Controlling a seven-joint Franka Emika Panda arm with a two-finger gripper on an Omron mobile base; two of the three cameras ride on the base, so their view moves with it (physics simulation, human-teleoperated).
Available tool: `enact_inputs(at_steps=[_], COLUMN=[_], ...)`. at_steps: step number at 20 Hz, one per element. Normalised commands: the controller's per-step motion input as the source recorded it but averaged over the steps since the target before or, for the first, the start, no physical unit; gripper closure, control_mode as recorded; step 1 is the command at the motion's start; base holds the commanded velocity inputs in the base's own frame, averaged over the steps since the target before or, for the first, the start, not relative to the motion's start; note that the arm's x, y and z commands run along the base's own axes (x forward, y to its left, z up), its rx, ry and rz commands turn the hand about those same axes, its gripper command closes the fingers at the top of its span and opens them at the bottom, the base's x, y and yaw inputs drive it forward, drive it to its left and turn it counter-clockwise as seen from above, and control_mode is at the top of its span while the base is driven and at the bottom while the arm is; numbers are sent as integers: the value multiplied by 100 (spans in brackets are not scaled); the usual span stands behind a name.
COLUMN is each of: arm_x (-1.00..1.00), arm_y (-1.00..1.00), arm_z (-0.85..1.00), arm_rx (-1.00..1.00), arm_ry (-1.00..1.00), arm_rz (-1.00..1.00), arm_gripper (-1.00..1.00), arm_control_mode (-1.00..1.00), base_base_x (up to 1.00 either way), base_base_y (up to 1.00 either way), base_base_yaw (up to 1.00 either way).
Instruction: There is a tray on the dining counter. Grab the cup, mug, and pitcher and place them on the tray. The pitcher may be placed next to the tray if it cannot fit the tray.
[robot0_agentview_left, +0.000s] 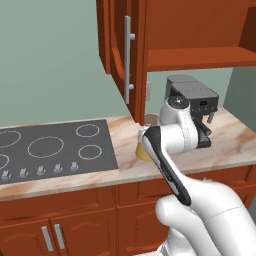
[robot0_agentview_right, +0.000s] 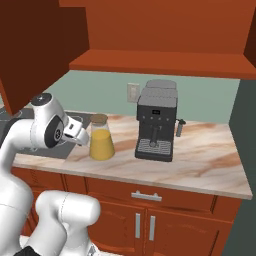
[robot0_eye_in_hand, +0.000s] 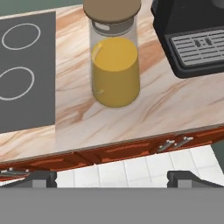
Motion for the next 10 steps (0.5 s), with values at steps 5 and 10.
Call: enact_inputs(at_steps=[5,10], arm_x=[20,20], arm_y=[5,6], arm_z=[-1,-9], arm_rx=[0,0], arm_ry=[0,0], arm_rz=[0,0], arm_gripper=[-100,-100], arm_control_mode=[-100,-100], base_base_x=[0,0], base_base_y=[0,0], base_base_yaw=[0,0])
